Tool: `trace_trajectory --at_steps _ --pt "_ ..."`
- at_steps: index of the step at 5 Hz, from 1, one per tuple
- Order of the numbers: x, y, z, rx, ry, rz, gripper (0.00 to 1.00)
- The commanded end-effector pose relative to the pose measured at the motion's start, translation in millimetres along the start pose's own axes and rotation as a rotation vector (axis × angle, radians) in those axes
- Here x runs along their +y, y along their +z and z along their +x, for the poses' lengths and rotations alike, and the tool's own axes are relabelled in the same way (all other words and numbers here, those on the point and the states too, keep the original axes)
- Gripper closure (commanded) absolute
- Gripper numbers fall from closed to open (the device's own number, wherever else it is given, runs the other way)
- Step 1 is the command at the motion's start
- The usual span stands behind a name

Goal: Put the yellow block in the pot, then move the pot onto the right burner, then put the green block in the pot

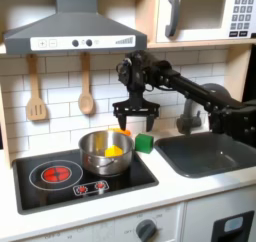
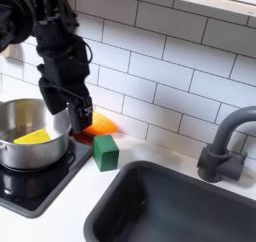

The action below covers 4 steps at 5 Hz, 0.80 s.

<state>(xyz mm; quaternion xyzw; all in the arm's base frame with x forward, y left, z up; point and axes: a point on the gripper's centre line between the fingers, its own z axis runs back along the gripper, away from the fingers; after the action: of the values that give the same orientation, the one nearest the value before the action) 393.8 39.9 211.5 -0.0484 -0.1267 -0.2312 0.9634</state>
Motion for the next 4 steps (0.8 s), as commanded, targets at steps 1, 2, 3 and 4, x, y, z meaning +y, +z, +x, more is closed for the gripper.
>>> trace_trajectory --at_steps 1,2,3,4 --pt "-13.1 -15.0 22 0.000 0.036 0.001 0.00" --pt "-22.8 -19.7 25 0.003 0.182 0.057 0.00" --pt "-24.8 -27.8 27 0.028 0.254 0.115 0.00" --pt "-27.6 -34.7 27 0.024 0.345 0.166 0.00"
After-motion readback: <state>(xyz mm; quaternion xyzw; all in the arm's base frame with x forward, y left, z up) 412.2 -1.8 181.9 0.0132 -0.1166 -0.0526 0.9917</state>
